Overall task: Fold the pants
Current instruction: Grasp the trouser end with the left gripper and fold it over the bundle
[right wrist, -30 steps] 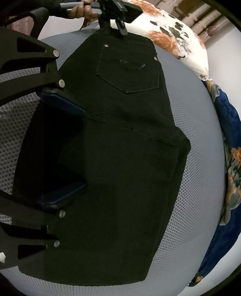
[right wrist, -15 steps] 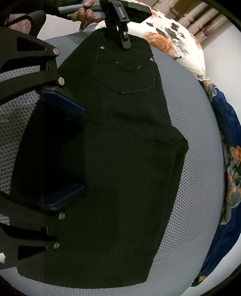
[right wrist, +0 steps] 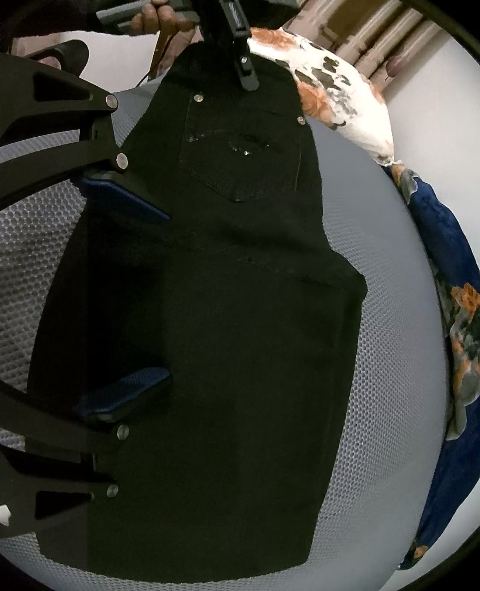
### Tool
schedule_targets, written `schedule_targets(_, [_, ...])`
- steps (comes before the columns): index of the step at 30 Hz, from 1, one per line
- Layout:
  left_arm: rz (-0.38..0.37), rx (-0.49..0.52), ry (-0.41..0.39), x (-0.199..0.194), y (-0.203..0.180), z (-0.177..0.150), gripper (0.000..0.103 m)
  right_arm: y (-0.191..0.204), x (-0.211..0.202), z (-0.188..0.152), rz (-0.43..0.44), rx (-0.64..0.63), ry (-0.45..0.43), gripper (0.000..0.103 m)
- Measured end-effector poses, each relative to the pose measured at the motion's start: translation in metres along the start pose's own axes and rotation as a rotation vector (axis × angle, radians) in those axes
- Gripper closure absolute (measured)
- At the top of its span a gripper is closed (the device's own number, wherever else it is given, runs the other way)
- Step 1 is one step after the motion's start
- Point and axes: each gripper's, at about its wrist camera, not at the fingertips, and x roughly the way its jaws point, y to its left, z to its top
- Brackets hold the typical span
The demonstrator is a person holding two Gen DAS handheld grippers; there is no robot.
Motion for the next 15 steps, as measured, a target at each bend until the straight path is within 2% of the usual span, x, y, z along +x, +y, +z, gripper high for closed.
schedule_targets(2, [-0.012, 0.030, -0.016, -0.003, -0.019, -0.001, 0.082, -0.003, -0.009, 0.000, -0.008, -0.007, -0.026, 0.025])
schedule_targets(7, [-0.098, 0.066, -0.027, -0.007, -0.061, -0.002, 0.082, -0.016, -0.031, 0.004, -0.057, -0.021, -0.077, 0.025])
schedule_targets(15, [-0.213, 0.111, -0.002, 0.019, -0.134, -0.001, 0.082, -0.064, -0.069, 0.007, -0.111, 0.038, -0.145, 0.025])
